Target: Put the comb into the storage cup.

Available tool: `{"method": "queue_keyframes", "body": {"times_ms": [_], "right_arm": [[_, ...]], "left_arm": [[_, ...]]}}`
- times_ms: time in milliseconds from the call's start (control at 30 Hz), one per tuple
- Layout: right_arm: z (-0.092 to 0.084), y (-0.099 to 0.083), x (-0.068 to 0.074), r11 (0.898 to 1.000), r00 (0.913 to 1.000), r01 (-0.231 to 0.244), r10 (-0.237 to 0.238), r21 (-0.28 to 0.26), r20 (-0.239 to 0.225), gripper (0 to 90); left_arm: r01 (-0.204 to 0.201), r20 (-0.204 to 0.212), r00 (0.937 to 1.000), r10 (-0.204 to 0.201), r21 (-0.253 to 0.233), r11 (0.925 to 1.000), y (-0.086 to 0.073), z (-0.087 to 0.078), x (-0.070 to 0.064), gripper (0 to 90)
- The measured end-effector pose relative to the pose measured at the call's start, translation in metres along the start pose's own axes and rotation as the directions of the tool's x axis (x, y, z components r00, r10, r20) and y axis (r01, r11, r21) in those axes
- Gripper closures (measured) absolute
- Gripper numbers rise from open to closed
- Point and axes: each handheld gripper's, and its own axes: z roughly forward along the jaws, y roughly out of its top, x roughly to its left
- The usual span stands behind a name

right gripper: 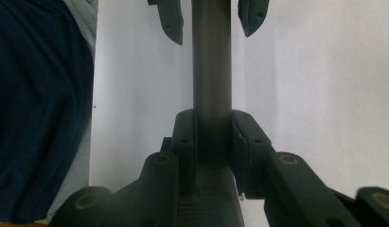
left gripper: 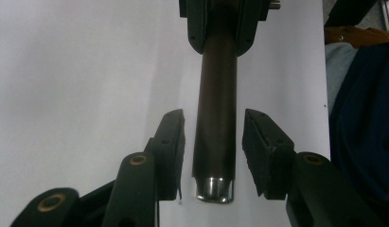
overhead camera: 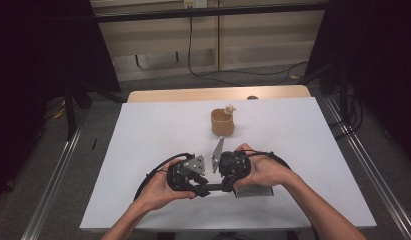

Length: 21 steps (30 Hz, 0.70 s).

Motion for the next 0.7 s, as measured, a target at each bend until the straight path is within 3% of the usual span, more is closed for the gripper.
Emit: {"method": "queue_keyframes", "body": {"times_ms": [100, 200, 267, 333, 700], "right_arm": [[-0.0009, 0.0000, 0.0001, 1.000, 1.0000, -0.002, 0.002, -0.007, 0.001, 72.9], [-0.0014, -0.0001, 0.0005, 1.000, 1.0000, 0.002, -0.002, -0.008, 0.005, 72.9], [-0.0009, 0.0002, 0.0011, 1.000, 1.0000, 0.007, -0.007, -0.008, 0.005, 72.9], [-0.0006, 0.0007, 0.0014, 1.000, 0.9999, 0.010, -0.010, -0.008, 0.003, 72.9], [0.0012, 0.0003, 0.0022, 0.999, 0.9993, 0.034, -0.034, 0.012, 0.012, 72.9]], "left_arm": [[0.004, 0.027, 0.9996, -0.004, -0.015, 0.9999, 0.0003, 0.0014, 0.0027, 62.4], [0.000, 0.045, 0.9990, 0.000, 0.002, 1.0000, 0.0020, 0.0024, 0.0050, 63.2], [0.004, 0.032, 0.9995, -0.003, -0.012, 0.9999, 0.0033, 0.0034, 0.0050, 63.2], [0.009, 0.052, 0.9986, -0.009, -0.006, 0.9999, 0.0038, 0.0032, 0.0049, 65.2], [0.005, 0.052, 0.9986, -0.006, 0.015, 0.9999, 0.0014, 0.0041, 0.0059, 69.0]]}}
